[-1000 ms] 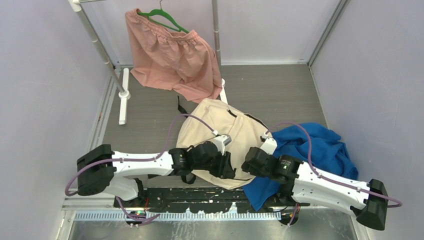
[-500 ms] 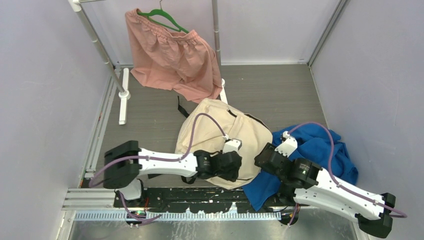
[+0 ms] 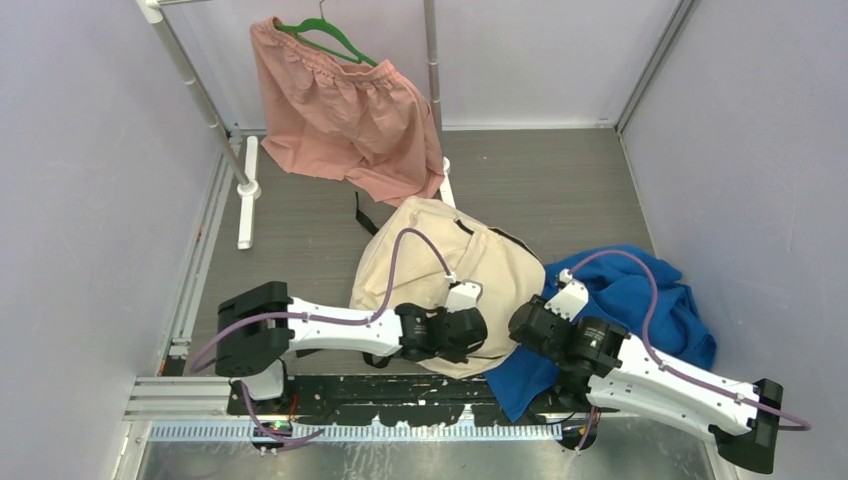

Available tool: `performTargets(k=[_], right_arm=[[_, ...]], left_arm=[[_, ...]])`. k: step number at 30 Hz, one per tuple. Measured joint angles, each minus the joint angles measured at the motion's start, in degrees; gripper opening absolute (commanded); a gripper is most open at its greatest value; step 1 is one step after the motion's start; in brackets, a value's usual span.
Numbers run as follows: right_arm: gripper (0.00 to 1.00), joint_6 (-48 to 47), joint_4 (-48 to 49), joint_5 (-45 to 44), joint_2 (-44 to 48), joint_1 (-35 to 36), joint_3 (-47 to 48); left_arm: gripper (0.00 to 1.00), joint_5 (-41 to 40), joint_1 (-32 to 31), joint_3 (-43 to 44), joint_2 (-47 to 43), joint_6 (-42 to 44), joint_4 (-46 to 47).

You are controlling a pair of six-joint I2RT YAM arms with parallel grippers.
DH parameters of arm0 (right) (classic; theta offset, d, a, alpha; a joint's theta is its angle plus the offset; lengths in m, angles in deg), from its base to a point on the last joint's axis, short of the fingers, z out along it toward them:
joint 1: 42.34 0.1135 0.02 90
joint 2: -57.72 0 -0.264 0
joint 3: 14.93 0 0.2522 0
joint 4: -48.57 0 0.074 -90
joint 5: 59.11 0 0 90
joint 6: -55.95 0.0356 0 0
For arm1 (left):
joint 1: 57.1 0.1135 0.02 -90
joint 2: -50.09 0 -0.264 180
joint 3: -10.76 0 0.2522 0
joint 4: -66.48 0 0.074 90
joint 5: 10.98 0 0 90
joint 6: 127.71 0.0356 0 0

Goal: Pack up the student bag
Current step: Zip the student bag at the center of the board.

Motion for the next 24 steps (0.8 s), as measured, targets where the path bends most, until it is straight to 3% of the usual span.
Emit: performTargets(k=[3, 4, 15, 24], right_arm=[[0.05, -0.02, 3.89, 1.81, -1.11, 0.00, -2.60], [0.01, 0.26, 5.57, 2.25, -1.68, 0.00, -3.39], [0.01, 1.53, 9.44, 3.41, -2.97, 0.02, -4.09], [0.01, 5.84, 5.20, 3.17, -0.15, 0.52, -1.14]], left_arm=[[0.00, -0.17, 0.00, -1.09, -2.08, -0.79, 0.02], [0.00, -0.28, 0.00, -1.51, -2.89, -1.11, 0.04], [0.00, -5.05, 0.00, -7.74, -13.73, -3.39, 0.55], [0.00, -6.60, 0.04, -15.15, -18.38, -8.72, 3.23]])
